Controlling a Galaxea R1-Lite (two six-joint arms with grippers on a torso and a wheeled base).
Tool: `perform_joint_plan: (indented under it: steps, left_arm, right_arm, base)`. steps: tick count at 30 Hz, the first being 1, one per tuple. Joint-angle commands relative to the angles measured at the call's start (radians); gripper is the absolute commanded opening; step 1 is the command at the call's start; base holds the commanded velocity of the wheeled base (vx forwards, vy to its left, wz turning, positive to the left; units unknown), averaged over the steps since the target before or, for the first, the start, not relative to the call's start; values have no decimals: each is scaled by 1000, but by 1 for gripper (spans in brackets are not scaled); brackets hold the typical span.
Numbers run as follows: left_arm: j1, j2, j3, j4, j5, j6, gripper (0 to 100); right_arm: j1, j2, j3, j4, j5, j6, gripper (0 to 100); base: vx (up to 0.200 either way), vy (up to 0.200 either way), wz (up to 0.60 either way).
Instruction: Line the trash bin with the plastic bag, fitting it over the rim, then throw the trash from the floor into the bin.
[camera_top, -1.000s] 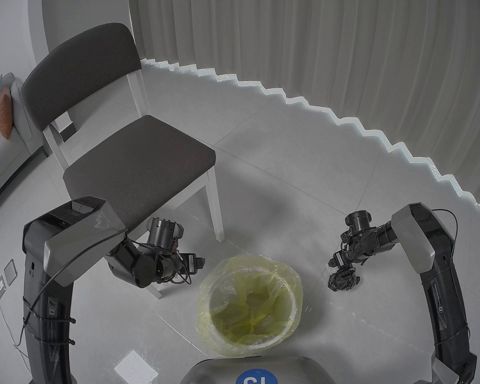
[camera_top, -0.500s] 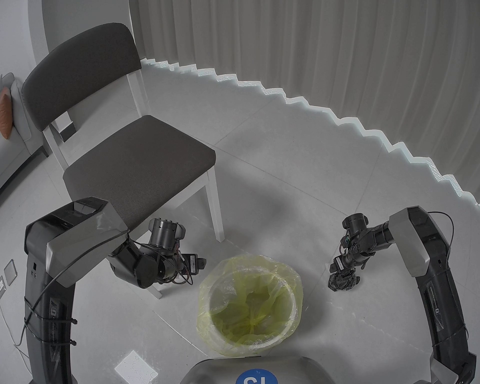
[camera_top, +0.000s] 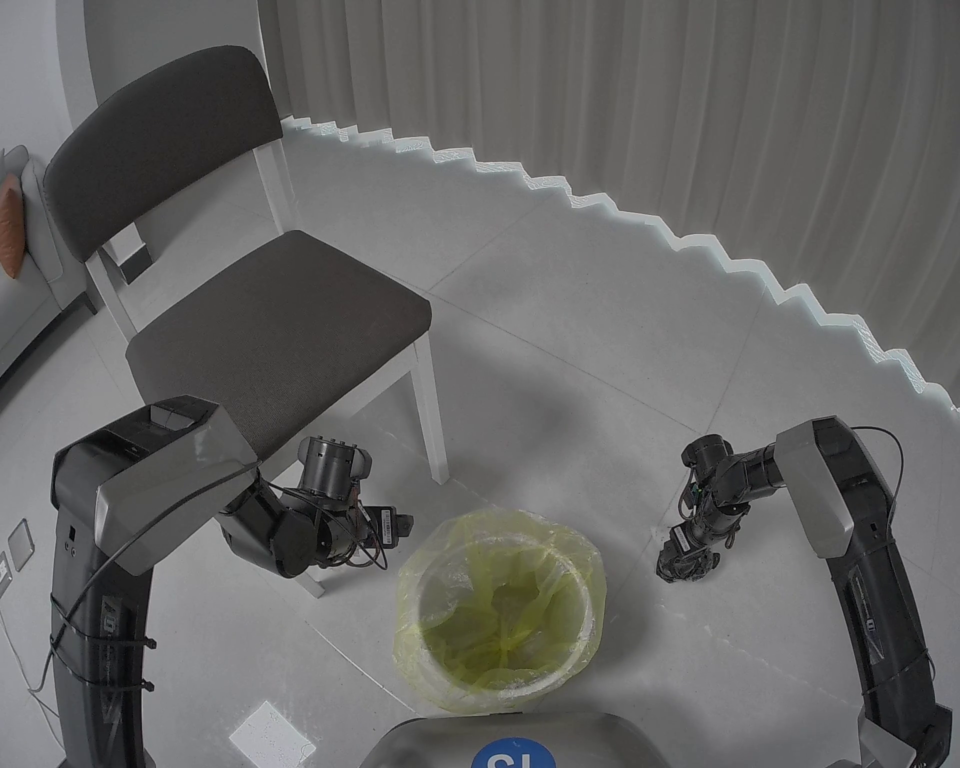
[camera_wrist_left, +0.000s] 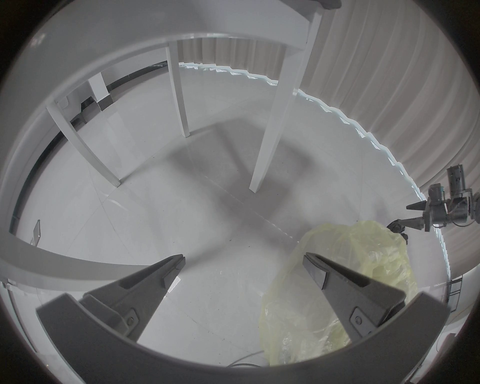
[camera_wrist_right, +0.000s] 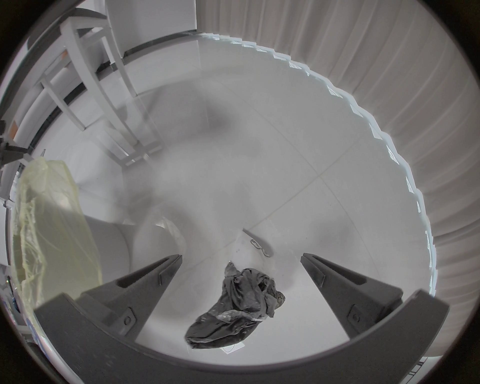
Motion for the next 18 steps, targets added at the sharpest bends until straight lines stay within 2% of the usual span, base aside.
perform_joint_plan:
  steps: [1,12,13,18]
  left_arm:
    - [0,5,1,-4,0,0,100]
    - [0,12,1,-18,0,0,100]
    - [0,12,1,-18,1,0,100]
    - [0,13,2,-18,0,0,100]
  right_arm:
    - [0,12,-7,9,-2,4,100]
    - [2,12,-7,1,-2,4,100]
    - [5,12,-7,1,-2,5,0]
    - [8,12,-7,1,-2,5,0]
  base:
    - [0,0,0]
    - [0,0,0]
    - [0,0,0]
    - [0,0,0]
